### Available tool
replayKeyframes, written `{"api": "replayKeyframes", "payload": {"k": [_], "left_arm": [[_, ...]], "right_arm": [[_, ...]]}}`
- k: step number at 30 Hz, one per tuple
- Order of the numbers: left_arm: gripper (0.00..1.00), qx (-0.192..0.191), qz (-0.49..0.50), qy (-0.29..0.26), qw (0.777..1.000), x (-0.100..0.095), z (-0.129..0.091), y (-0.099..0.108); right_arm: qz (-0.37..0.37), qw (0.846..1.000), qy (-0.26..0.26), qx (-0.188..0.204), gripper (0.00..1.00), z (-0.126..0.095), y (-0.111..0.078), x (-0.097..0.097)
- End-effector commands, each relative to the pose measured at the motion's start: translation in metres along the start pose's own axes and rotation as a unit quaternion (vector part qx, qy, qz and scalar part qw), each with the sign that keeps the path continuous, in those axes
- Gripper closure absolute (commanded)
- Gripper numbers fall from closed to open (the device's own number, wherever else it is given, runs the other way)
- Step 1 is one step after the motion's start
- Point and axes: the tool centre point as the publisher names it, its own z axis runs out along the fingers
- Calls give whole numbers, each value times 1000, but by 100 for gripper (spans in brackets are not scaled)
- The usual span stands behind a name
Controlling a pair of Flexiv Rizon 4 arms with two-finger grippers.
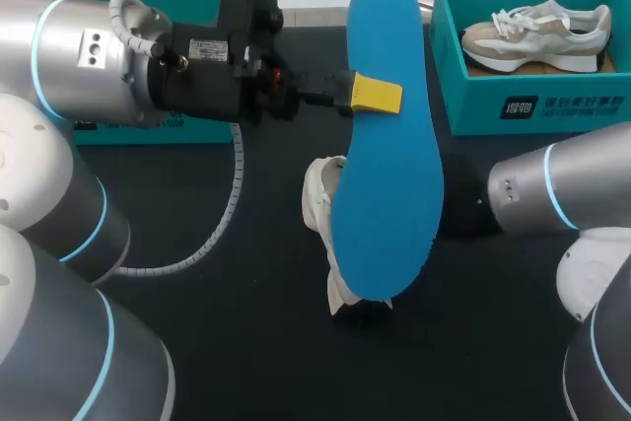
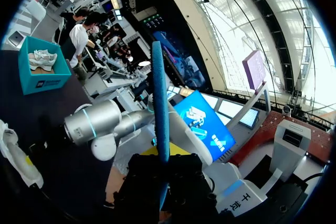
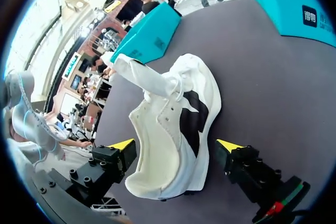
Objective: Take the shoe out of the shoebox, open the shoe tongue, remove and reinsert the insole, then place the shoe into the shoebox
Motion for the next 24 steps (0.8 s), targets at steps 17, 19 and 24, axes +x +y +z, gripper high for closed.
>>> {"api": "replayKeyframes", "payload": {"k": [17, 19, 24], "left_arm": [[100, 4, 0, -1, 1000, 3, 3, 4], [100, 4, 0, -1, 1000, 3, 3, 4], [100, 4, 0, -1, 1000, 3, 3, 4]], "right_arm": [[-24, 992, 117, 49, 0, -118, 65, 37], [-12, 990, 134, 46, 0, -126, 68, 39], [13, 981, 185, 55, 0, -139, 74, 49]]}}
